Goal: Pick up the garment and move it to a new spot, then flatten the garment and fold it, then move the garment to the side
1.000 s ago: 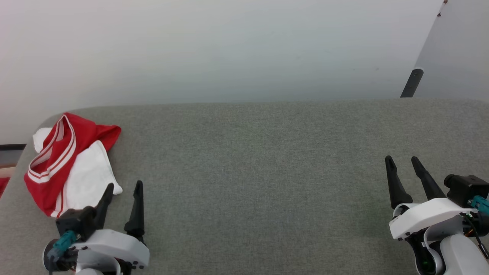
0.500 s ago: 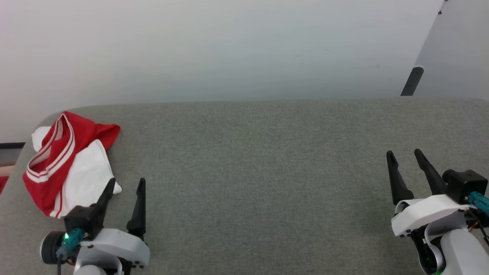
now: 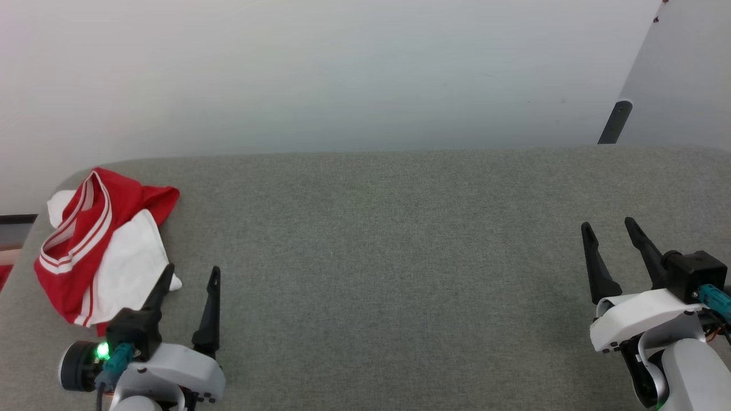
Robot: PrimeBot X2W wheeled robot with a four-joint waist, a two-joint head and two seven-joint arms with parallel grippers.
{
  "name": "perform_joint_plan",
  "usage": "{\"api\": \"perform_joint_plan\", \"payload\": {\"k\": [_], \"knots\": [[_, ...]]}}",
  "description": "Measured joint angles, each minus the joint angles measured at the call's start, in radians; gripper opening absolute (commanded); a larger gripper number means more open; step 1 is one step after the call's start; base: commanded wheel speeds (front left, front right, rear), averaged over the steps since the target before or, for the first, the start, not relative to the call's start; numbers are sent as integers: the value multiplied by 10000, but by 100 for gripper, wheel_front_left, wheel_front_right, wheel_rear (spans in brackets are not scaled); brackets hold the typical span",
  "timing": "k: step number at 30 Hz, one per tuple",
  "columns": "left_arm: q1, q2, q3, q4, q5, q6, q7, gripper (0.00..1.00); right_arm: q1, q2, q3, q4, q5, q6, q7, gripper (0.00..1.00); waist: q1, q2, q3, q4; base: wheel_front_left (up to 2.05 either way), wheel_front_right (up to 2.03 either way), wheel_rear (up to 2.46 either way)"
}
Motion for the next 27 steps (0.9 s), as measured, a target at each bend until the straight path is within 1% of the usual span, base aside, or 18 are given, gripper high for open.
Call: {"api": "perform_joint_plan", "payload": {"k": [5, 15, 27], "knots": [[-1, -48, 61, 10, 207, -31, -67, 100, 1, -8, -84, 73, -69, 0, -69, 100, 0, 0, -19, 6, 0, 0, 0], [3, -104, 222, -13, 21, -77, -84, 100, 141, 165, -439, 10, 188, 2, -69, 100, 0, 0, -60, 9, 0, 0, 0], [-20, -211, 272, 115, -242, -88, -84, 100, 264, 293, -546, -2, 754, 2, -69, 100, 0, 0, -45, 151, 0, 0, 0]]}}
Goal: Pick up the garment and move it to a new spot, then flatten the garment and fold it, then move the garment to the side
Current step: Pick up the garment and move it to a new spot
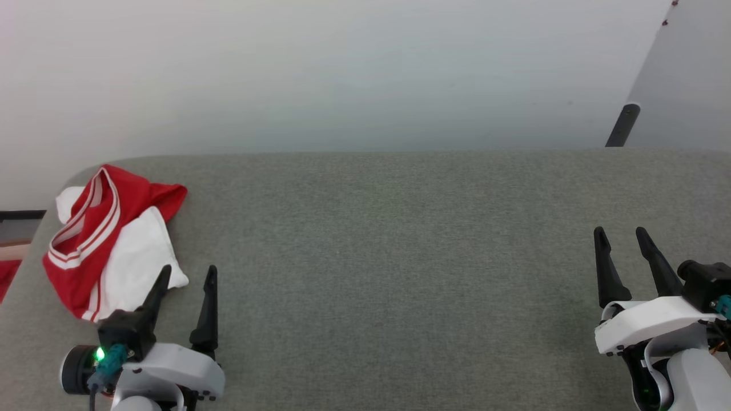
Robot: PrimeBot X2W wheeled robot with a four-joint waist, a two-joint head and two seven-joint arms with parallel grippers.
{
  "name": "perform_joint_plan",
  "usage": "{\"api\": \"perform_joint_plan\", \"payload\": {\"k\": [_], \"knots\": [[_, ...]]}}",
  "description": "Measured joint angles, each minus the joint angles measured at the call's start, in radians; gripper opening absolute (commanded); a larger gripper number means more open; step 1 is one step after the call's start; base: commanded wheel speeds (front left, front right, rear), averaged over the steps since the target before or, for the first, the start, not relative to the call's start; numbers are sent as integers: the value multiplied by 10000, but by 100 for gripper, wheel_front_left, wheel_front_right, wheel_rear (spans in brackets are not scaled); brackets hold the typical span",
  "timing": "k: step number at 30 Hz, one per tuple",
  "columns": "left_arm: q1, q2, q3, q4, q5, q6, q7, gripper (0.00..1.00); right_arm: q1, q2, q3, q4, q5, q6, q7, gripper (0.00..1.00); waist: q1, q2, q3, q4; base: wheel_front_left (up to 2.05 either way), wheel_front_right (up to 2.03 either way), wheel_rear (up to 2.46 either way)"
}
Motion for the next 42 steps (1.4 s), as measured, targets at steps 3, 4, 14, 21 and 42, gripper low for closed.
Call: {"api": "perform_joint_plan", "payload": {"k": [3, 4, 14, 21, 42], "knots": [[-52, -15, 19, 90, -67, -4, -2, 100, 52, 4, -40, -15, 77, -2, 0, 100, 0, 0, -7, 116, 0, 0, 0], [-60, -6, 27, 138, -65, -12, -2, 100, 101, 2, -38, -19, 84, 0, 0, 100, 0, 0, -10, 168, 0, 0, 0], [-217, -79, 29, 600, 15, 153, -2, 100, 171, -54, 408, 0, 420, 0, -2, 100, 0, 0, -38, 1104, 0, 0, 0], [-245, -81, 50, 721, 23, 307, -2, 100, 163, -17, 635, 40, 529, -2, -2, 100, 0, 0, -65, 2257, 0, 0, 0], [1522, -642, 1104, -1095, -516, 1427, -2, 100, -1571, 144, 3639, 932, 1490, 0, -2, 100, 0, 0, 241, 5342, 0, 0, 0]]}}
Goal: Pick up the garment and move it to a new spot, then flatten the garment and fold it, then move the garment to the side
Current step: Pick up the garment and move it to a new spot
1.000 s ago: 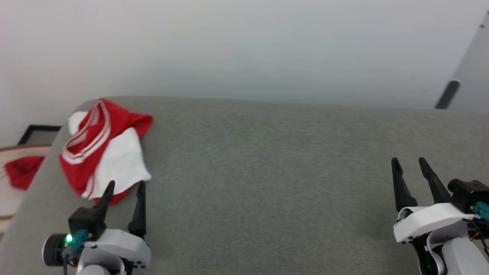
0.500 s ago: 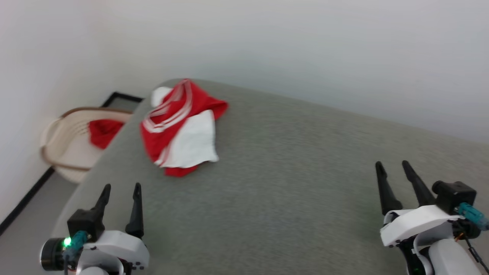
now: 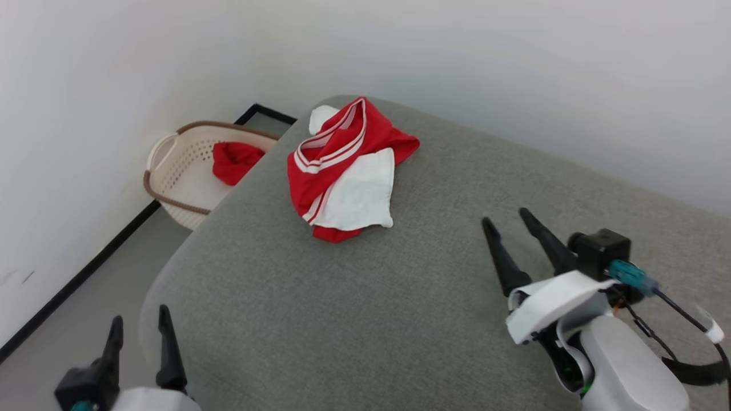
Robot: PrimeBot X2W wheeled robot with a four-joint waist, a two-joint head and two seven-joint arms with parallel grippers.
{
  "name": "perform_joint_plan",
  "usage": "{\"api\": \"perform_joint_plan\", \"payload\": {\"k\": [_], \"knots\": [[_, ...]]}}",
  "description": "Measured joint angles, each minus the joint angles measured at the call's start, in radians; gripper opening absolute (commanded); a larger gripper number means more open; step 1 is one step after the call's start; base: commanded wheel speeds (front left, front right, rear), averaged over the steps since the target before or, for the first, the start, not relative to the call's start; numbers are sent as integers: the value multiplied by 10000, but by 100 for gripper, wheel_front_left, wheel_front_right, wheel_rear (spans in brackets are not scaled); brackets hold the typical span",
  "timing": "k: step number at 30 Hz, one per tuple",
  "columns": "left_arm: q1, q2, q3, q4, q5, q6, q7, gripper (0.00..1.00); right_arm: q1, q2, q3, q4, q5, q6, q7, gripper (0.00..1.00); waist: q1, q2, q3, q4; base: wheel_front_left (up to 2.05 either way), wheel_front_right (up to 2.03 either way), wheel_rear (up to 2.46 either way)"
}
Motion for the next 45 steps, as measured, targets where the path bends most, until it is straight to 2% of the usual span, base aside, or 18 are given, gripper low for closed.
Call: {"api": "perform_joint_plan", "payload": {"k": [3, 10, 15, 22, 28, 33, 35, 38, 42, 45], "knots": [[360, -138, 107, -464, -19, 88, 0, 100, -270, -10, 426, 184, 278, 0, 0, 100, 0, 0, 134, 104, -9, -9, -9], [623, -267, 25, -825, 6, 182, 0, 100, -371, -148, 673, 253, 667, 0, 0, 100, 0, 0, 114, 115, -4, -4, -4], [273, -84, -387, -711, 90, -165, 140, 100, -162, -305, 491, 138, 709, 0, 0, 100, 0, 0, 123, 47, 0, 0, 0], [-2360, 587, -1515, 316, 433, -1047, 811, 100, 599, -525, -359, -324, 299, 0, 0, 100, 0, 0, 337, -120, 0, 0, 0], [-4992, 1338, -1758, 2313, 270, -1331, 715, 100, 512, -573, -203, -782, -169, 2, 0, 100, 0, 0, 572, -613, 0, 0, 0], [-7319, 1703, -2082, 4297, -596, -1455, 782, 100, -88, -859, 86, -966, -345, 2, 4, 100, 0, 0, 1075, -1191, 0, 0, 0], [-8018, 2100, -2711, 5024, -834, -1457, 941, 100, -336, -903, 205, -1001, -357, 0, 4, 100, 0, 0, 1332, -1496, 0, 0, 0], [-8902, 2556, -3622, 5873, -1751, -1469, 1404, 100, -673, -892, 370, -1091, -355, 0, 4, 100, 0, 0, 1735, -2006, 0, 0, 0], [-9704, 3170, -5033, 6343, -3327, -1488, 2581, 100, -1035, -842, 554, -1198, -351, 0, 4, 100, 0, 0, 2277, -2651, 0, 0, 0], [-9963, 3756, -5662, 6683, -4567, -1494, 3825, 100, -1220, -792, 744, -1248, -351, 0, 2, 100, 0, 0, 2651, -3115, 0, 0, 0]]}}
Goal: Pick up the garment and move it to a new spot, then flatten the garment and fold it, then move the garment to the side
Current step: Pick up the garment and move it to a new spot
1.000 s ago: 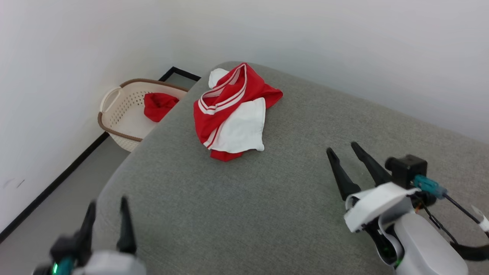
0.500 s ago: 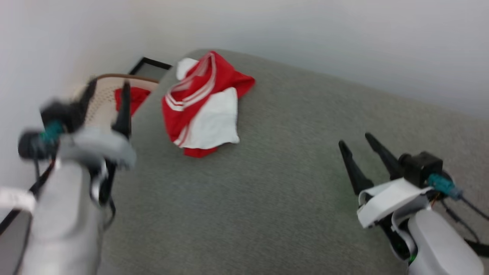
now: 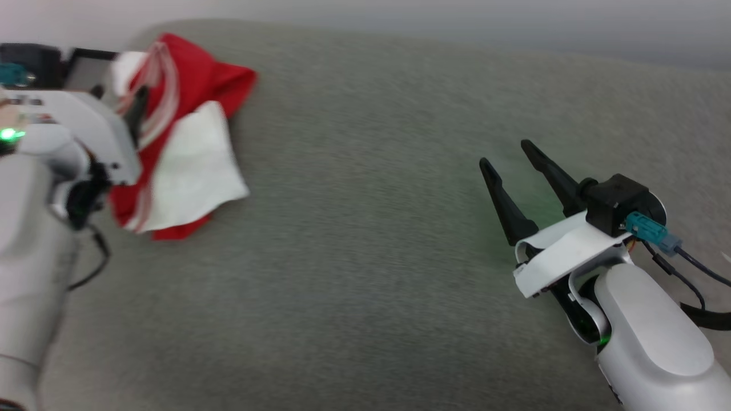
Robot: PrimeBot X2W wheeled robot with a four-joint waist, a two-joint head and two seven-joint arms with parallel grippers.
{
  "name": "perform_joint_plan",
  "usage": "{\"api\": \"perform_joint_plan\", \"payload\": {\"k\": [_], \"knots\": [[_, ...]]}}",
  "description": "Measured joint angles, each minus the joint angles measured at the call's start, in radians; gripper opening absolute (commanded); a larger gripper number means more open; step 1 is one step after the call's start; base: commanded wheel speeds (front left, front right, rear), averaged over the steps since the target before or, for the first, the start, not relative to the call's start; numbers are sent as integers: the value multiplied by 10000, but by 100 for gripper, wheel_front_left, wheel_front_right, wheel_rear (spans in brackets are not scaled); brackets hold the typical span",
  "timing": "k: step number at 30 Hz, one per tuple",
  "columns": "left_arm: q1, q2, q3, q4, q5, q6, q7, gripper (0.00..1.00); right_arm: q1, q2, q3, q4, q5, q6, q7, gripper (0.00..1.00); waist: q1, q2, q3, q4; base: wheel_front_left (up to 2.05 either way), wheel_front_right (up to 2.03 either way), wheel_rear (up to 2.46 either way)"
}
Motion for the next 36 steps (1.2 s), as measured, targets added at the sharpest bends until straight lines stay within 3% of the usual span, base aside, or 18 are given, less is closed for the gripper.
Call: {"api": "perform_joint_plan", "payload": {"k": [5, 11, 19, 26, 27, 28, 29, 36], "knots": [[-384, 903, -715, 583, -1126, 0, 1553, 100, -186, 54, 104, -176, 0, 0, 0, 100, 0, 0, 538, -757, 0, 0, 0], [-538, 1513, -1024, 1289, -1975, -2, 2510, 100, -325, 31, 376, -487, -23, 0, 0, 100, 0, 0, 1142, -1520, 0, 0, 0], [-759, 1576, -1091, 1950, -3058, -2, 3582, 100, -508, -42, 431, -1106, -215, 2, 77, 100, 0, 0, 2080, -2062, 0, 0, 0], [-795, 1751, -1216, 2077, -3469, -4, 3779, 98, -395, -52, 558, -1703, -332, 0, 372, 100, 0, 0, 2341, -2274, 0, 0, 0], [-795, 1751, -1229, 2082, -3561, -2, 3829, 60, -395, -61, 554, -1795, -360, 0, 424, 100, 0, 0, 2334, -2273, 0, 0, 0], [-794, 1751, -1267, 2059, -3645, -2, 3875, 33, -394, -65, 554, -1862, -376, 0, 451, 100, 0, 0, 2321, -2273, 0, 0, 0], [-794, 1743, -1279, 2025, -3712, -2, 3912, 0, -389, -77, 546, -1935, -389, 0, 512, 100, 0, 0, 2307, -2270, 0, 0, 0], [-569, 1618, -1682, 1649, -3856, 13, 3032, 0, -133, -105, 234, -2180, -477, 0, 591, 100, 0, 0, 2011, -2137, 0, 0, 0]]}}
